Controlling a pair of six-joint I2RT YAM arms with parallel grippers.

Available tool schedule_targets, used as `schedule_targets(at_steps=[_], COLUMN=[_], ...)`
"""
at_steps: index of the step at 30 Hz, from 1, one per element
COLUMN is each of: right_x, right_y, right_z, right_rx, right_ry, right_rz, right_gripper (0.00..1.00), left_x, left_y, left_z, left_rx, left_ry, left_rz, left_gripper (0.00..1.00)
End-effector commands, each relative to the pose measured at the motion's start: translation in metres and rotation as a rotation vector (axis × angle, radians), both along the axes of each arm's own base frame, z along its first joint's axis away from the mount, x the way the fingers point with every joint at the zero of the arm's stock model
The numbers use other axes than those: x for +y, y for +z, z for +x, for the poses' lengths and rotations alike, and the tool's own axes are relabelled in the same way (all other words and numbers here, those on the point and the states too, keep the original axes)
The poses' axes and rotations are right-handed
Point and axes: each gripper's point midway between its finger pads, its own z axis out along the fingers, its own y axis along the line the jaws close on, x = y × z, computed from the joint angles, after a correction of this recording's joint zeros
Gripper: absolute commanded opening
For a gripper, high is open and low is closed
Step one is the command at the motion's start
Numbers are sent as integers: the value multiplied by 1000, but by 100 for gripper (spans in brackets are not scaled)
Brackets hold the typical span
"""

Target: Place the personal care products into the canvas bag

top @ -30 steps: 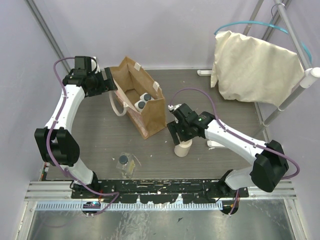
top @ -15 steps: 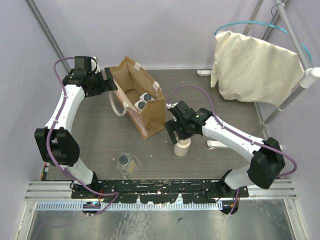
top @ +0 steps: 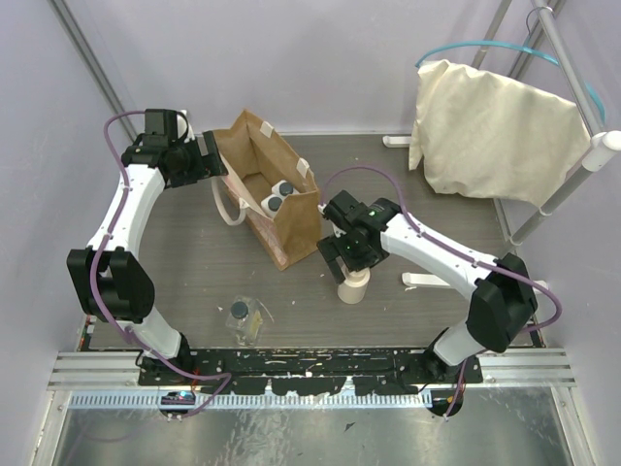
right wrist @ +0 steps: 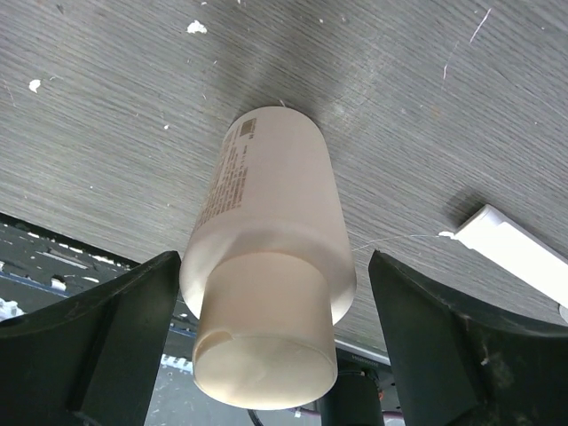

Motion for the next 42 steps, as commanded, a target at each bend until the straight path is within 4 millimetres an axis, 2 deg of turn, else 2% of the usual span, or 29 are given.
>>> schedule_targets(at_steps=[1, 7, 14, 17, 21, 24, 27, 30, 35, 42], right_x=[0, 2, 1, 2, 0, 0, 7, 16, 30, 53], right_y=[-2, -16, -26, -27, -26, -14, 8, 46, 139, 253], right_z=[-4, -7, -11, -10, -14, -12, -7, 10, 43, 57], right_rx=[24, 50, 69, 68, 72, 45, 10, -76, -298, -518], right_ry=[26, 38, 52, 53, 53, 47, 34, 10, 10, 114], right_rz=[-6, -10, -27, -23, -23, 2, 58, 136, 346, 628], right_gripper=[92, 91, 84, 72, 42, 36, 19, 8, 1, 1], left_x=[1, 2, 1, 1, 1, 1, -3, -3, -3, -2], left_y=[1, 2, 1, 0, 2, 1, 1, 3, 3, 5], left_z=[0, 0, 0, 0, 0, 0, 2, 3, 3, 3], left_rx=[-4, -5, -3, -1, -4, -3, -3, -6, -13, -21], left_ry=[-9, -11, -11, -11, -12, -13, -19, -15, -14, -8], left_rz=[4, 7, 6, 4, 2, 1, -13, -18, -19, -17], left_gripper=[98, 98, 98, 98, 98, 98, 98, 98, 98, 98])
